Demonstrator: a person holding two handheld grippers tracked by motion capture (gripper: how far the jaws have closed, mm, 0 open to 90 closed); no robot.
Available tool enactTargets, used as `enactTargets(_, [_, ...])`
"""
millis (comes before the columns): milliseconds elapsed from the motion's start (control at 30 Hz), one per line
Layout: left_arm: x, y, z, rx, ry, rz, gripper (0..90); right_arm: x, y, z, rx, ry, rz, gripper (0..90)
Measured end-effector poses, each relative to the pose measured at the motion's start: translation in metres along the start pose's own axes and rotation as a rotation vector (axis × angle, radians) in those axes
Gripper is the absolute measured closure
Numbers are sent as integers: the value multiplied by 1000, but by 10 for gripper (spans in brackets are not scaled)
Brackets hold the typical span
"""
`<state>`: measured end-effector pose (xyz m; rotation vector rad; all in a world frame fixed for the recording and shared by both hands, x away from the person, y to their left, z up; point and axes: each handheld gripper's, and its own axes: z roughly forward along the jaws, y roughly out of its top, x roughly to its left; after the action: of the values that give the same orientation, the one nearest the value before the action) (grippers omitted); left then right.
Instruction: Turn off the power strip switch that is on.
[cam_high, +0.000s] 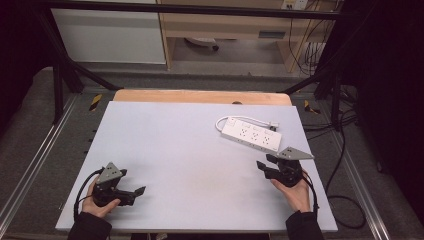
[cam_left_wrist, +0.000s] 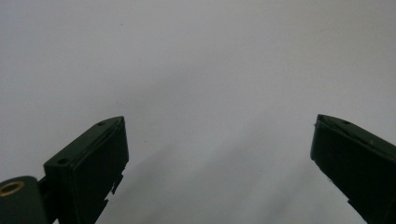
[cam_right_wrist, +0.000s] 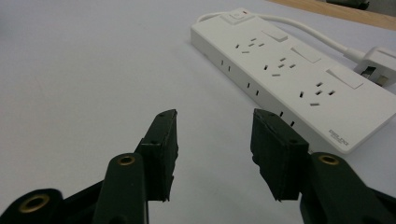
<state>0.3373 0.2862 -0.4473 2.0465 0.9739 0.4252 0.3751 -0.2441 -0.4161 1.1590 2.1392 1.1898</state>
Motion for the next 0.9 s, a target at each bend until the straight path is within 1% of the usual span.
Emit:
enactTargets(67, [0, 0, 0, 0, -1, 1, 39, 0, 1, 1, -2, -5, 0, 526])
enactTargets(200, [0, 0, 0, 0, 2, 1, 39, -2, 3, 4, -3, -11, 9, 577])
enactTargets(333, [0, 0, 0, 1, 2, 1, 39, -3, 4, 6, 1, -11, 7, 603])
enactTargets(400, [0, 0, 0, 0, 2, 2, 39, -4, 6, 8, 3, -12, 11, 630])
enactTargets(600, [0, 0, -1, 1, 5, 2, 39, -4, 11, 10, -8, -13, 6, 669])
enactTargets(633, [0, 0, -1, 1, 4, 2, 39, -5, 13, 10, -10, -14, 8, 690])
enactTargets(667, [0, 0, -1, 1, 5, 3, 39, -5, 13, 10, -10, -14, 8, 690])
enactTargets(700, [0, 0, -1, 0, 4, 2, 39, -5, 14, 11, -20, -15, 10, 715])
enactTargets(800, [0, 0, 0, -1, 2, 2, 39, -6, 15, 11, -22, -15, 17, 732])
enactTargets(900, [0, 0, 0, 0, 2, 2, 39, -6, 16, 14, -15, -14, 3, 759])
